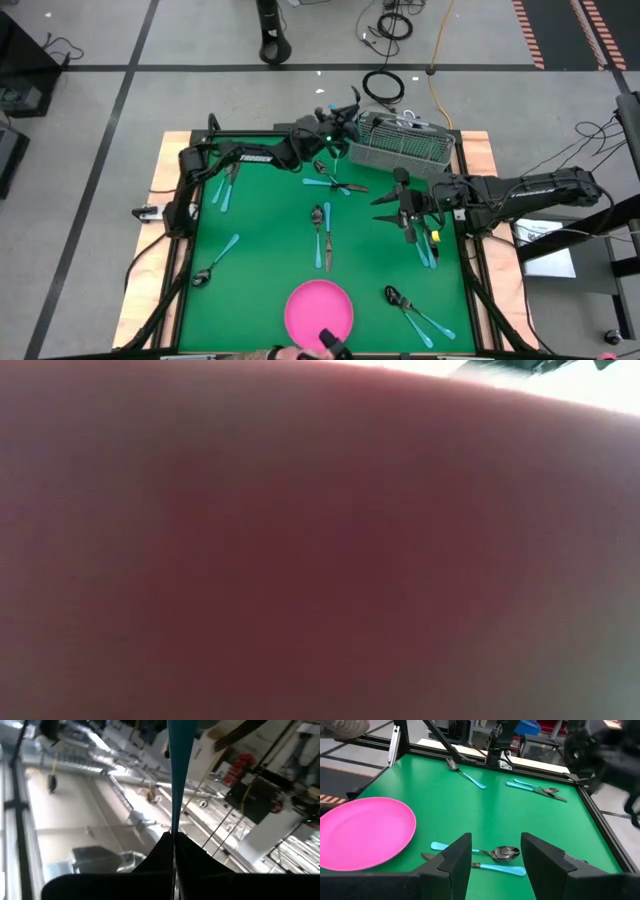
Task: Sort silverware
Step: Put the blue fork into the utensil holder
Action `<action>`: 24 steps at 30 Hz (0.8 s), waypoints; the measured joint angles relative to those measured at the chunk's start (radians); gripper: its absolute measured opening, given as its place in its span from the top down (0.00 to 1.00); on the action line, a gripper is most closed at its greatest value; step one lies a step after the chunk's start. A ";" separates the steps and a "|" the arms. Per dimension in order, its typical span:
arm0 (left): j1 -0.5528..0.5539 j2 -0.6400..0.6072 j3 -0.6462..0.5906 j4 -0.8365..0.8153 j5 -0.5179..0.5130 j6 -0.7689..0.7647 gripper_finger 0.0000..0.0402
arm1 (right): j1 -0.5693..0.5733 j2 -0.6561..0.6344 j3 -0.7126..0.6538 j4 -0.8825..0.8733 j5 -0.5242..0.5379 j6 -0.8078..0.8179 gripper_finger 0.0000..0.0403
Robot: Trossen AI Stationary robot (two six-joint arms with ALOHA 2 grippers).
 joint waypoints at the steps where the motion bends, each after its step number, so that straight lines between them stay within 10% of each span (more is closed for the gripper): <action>1: 0.003 0.020 0.020 -0.020 -0.008 0.007 1.00 | -0.001 0.000 0.000 0.000 -0.001 -0.007 0.60; 24: 0.011 0.131 0.124 -0.108 -0.052 0.047 0.90 | -0.091 0.000 0.000 -0.094 -0.006 -0.055 0.60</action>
